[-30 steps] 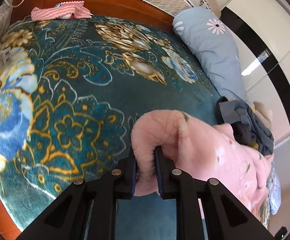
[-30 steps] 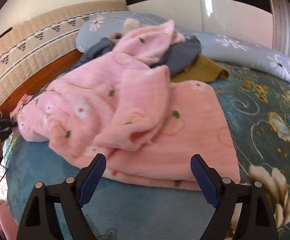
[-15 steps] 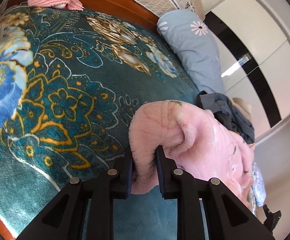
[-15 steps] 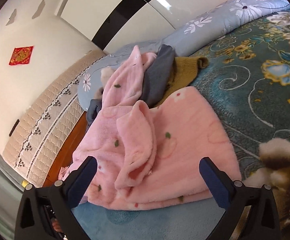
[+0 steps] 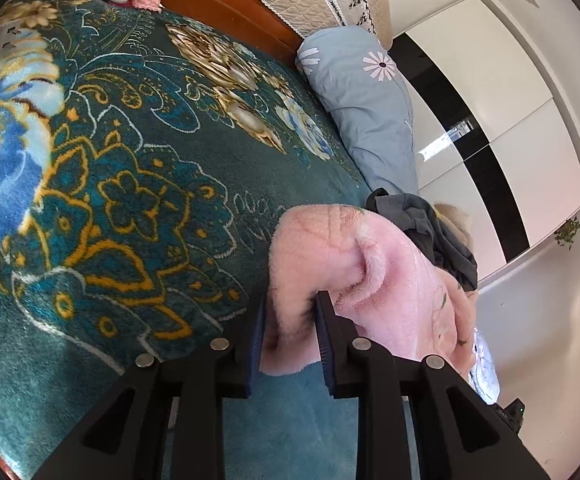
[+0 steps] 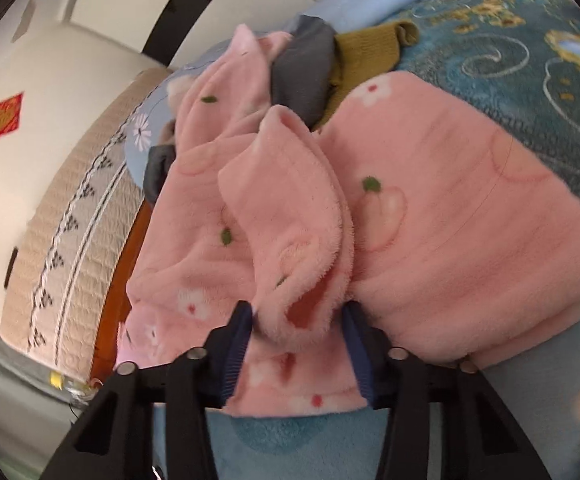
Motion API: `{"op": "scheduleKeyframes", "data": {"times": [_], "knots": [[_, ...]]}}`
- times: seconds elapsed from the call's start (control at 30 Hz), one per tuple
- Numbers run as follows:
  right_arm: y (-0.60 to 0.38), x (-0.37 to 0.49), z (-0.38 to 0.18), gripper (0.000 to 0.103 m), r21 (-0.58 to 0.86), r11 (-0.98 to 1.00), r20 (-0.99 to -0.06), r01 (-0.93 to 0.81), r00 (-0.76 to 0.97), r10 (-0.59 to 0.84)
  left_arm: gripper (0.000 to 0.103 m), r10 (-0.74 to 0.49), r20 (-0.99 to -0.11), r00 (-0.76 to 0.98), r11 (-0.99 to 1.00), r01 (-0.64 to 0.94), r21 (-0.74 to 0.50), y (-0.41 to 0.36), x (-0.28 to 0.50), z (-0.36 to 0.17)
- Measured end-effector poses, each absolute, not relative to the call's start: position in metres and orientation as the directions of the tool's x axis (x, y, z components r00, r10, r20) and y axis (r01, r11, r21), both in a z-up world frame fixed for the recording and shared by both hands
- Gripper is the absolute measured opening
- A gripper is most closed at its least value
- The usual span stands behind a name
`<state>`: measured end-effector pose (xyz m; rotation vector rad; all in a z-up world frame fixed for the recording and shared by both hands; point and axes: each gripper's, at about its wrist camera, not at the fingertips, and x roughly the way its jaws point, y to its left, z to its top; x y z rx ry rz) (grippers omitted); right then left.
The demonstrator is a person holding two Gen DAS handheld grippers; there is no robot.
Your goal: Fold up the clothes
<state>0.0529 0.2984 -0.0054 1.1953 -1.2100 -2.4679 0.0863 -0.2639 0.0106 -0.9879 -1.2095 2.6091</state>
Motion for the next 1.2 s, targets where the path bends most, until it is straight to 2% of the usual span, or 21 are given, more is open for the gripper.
{"op": "scheduleKeyframes", "data": {"times": [0.03,0.1,0.2,0.4,0.57,0.77,0.93,1.03,1.13,1.2], "knots": [[0.299,0.050,-0.005,0.015,0.731,-0.647,-0.592,-0.219,-0.676,-0.440,0.024,0.342,-0.515,-0.786,-0.681,0.171,-0.712,-0.265,0.087,0.011],[0.304,0.048,0.003,0.014,0.754,-0.611,-0.581,-0.243,-0.682,-0.445,0.024,0.337,-0.513,-0.789,-0.681,0.171,-0.712,-0.268,0.089,0.013],[0.320,0.059,0.043,0.013,0.755,-0.624,-0.534,-0.205,-0.743,-0.403,0.024,0.333,-0.505,-0.796,-0.674,0.173,-0.718,-0.273,0.091,0.014],[0.392,0.118,0.150,0.013,0.639,-0.738,-0.459,-0.214,-0.877,-0.143,0.024,0.327,-0.499,-0.803,-0.674,0.172,-0.718,-0.274,0.095,0.016],[0.476,0.189,0.179,0.013,0.593,-0.714,-0.428,-0.372,-0.897,0.112,0.024,0.322,-0.503,-0.802,-0.688,0.167,-0.706,-0.271,0.097,0.017],[0.552,0.252,0.111,0.012,0.600,-0.506,-0.566,-0.619,-0.776,0.278,0.024,0.320,-0.512,-0.797,-0.689,0.174,-0.703,-0.271,0.096,0.014],[0.586,0.283,0.035,0.012,0.609,-0.335,-0.676,-0.719,-0.691,0.256,0.024,0.308,-0.516,-0.800,-0.689,0.186,-0.700,-0.271,0.098,0.012],[0.592,0.285,0.020,0.013,0.597,-0.318,-0.705,-0.736,-0.671,0.229,0.024,0.308,-0.516,-0.799,-0.686,0.189,-0.703,-0.272,0.098,0.011],[0.592,0.277,0.030,0.017,0.583,-0.349,-0.709,-0.734,-0.669,0.221,0.024,0.307,-0.514,-0.801,-0.684,0.190,-0.705,-0.272,0.099,0.011],[0.590,0.275,0.045,0.027,0.565,-0.363,-0.711,-0.741,-0.661,0.241,0.024,0.307,-0.511,-0.803,-0.682,0.189,-0.706,-0.273,0.099,0.012]]}}
